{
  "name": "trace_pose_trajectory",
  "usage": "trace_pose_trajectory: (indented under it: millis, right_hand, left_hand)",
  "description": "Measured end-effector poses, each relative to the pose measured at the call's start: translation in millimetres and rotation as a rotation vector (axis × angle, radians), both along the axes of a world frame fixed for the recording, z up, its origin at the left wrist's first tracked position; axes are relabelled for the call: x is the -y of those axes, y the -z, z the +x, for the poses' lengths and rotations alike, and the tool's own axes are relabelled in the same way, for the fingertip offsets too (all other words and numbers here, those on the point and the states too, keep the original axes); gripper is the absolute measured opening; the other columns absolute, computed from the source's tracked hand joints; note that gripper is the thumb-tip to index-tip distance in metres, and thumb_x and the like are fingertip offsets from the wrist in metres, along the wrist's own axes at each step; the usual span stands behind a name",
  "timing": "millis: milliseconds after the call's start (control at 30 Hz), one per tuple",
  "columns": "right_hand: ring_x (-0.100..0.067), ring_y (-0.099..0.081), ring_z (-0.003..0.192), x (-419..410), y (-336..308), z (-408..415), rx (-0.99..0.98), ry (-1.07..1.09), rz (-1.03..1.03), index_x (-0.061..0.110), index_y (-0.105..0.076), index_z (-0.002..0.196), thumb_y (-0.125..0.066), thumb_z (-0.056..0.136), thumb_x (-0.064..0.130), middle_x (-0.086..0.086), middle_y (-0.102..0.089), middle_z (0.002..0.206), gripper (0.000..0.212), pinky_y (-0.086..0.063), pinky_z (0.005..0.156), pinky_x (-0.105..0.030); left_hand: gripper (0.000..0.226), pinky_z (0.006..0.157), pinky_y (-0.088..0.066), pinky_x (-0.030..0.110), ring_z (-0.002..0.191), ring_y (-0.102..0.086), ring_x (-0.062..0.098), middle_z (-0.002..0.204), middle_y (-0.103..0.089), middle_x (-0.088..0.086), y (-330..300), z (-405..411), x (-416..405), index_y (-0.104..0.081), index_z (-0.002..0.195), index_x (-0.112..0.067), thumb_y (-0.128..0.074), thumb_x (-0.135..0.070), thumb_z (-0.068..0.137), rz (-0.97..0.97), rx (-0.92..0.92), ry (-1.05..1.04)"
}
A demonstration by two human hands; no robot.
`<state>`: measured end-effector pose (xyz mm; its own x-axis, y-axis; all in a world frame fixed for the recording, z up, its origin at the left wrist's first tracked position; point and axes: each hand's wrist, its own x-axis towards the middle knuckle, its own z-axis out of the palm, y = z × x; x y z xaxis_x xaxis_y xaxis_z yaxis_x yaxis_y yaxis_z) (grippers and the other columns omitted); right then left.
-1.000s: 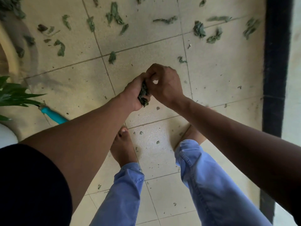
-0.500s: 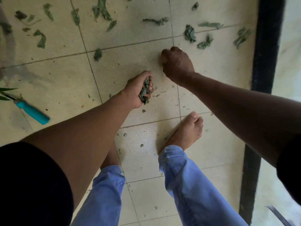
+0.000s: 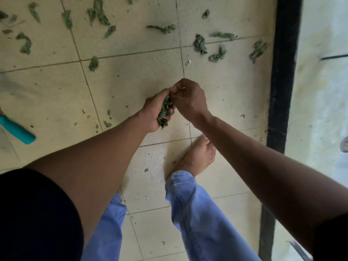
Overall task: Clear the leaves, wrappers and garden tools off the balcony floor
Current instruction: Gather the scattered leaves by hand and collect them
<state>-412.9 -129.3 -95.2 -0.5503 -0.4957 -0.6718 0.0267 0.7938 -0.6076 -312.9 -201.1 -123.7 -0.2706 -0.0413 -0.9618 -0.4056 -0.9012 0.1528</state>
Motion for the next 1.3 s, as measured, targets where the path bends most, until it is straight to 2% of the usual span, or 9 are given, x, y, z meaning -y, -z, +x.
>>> trace_pose_trajectory:
  millis: [133,300,433,600,767,967,1067,1200,1300]
  right_hand:
    - [-0.011,-0.072,0.07,0,-10,-29,0.141,-0.032,-0.051,0.013,-0.07,0.091,-0.063,0.078,0.005,-0.001,-0.076,0.076,0.017,-0.057,0.07,-0.034]
    - [-0.013,-0.069,0.073,12,-9,-52,-0.339,-0.248,-0.072,0.018,-0.068,0.104,-0.063,0.085,0.023,0.004,-0.073,0.085,0.02,-0.057,0.067,-0.035]
    - [-0.021,-0.054,0.107,21,9,-82,-0.678,-0.378,0.023,0.021,-0.058,0.126,-0.053,0.084,0.009,-0.003,-0.062,0.119,0.044,-0.053,0.084,-0.037]
    - [-0.043,-0.036,0.133,23,26,-118,-0.649,-0.821,0.305,0.034,-0.031,0.149,-0.068,0.079,0.0,-0.014,-0.03,0.151,0.086,-0.056,0.086,-0.054]
    - [-0.039,-0.052,0.11,17,29,-126,-0.755,-0.939,0.169,0.009,-0.052,0.129,-0.06,0.086,-0.011,-0.019,-0.047,0.13,0.048,-0.058,0.079,-0.052]
    - [-0.027,-0.066,0.093,8,23,-110,-0.607,-0.596,0.067,0.008,-0.074,0.102,-0.057,0.088,-0.006,-0.01,-0.067,0.108,0.025,-0.056,0.08,-0.035]
    - [-0.015,-0.074,0.076,11,2,-78,-0.202,-0.181,-0.076,0.008,-0.078,0.089,-0.073,0.081,-0.004,0.002,-0.075,0.085,0.015,-0.063,0.075,-0.032]
    - [-0.027,-0.077,0.077,15,-31,-24,0.247,0.177,-0.258,0.001,-0.076,0.084,-0.083,0.074,-0.004,-0.009,-0.077,0.084,0.013,-0.065,0.073,-0.042]
    - [-0.018,-0.074,0.073,15,-43,16,0.066,0.059,-0.271,0.007,-0.077,0.083,-0.076,0.075,-0.006,-0.003,-0.077,0.081,0.015,-0.062,0.07,-0.034]
  left_hand:
    - [0.027,0.037,-0.025,0.016,0.05,-0.046,0.006,0.068,-0.055,-0.002,1,-7,-1,-0.057,0.072,-0.021,-0.064,-0.029,0.096,0.057,-0.032,-0.058]
    - [0.025,0.036,-0.027,0.017,0.049,-0.047,0.007,0.066,-0.054,-0.001,-8,-44,6,-0.056,0.077,-0.019,-0.064,-0.03,0.097,0.026,-0.128,-0.087]
    - [0.024,0.037,-0.027,0.017,0.048,-0.046,0.007,0.067,-0.054,-0.001,-11,-65,16,-0.056,0.077,-0.018,-0.064,-0.027,0.098,0.025,-0.13,-0.072]
    - [0.026,0.037,-0.031,0.017,0.05,-0.048,0.007,0.066,-0.055,-0.002,-6,-47,22,-0.055,0.075,-0.02,-0.068,-0.028,0.096,0.012,-0.105,-0.022]
    - [0.027,0.038,-0.03,0.017,0.049,-0.05,0.007,0.066,-0.055,-0.002,-1,-10,17,-0.055,0.074,-0.02,-0.07,-0.029,0.095,0.027,-0.033,-0.033]
    - [0.029,0.04,-0.029,0.017,0.05,-0.051,0.008,0.067,-0.054,-0.002,-6,13,8,-0.055,0.072,-0.021,-0.07,-0.031,0.095,0.043,0.023,-0.073]
    - [0.03,0.039,-0.03,0.017,0.05,-0.051,0.008,0.067,-0.054,-0.002,-14,14,10,-0.055,0.07,-0.021,-0.069,-0.031,0.094,0.057,0.031,-0.122]
    - [0.022,0.037,-0.03,0.018,0.051,-0.054,0.01,0.067,-0.057,-0.001,-21,9,13,-0.059,0.078,-0.019,-0.064,-0.033,0.094,0.058,0.001,-0.158]
    - [0.028,0.047,-0.04,0.021,0.055,-0.058,0.011,0.064,-0.06,-0.003,-25,7,14,-0.066,0.07,-0.021,-0.061,-0.041,0.09,0.067,-0.085,-0.143]
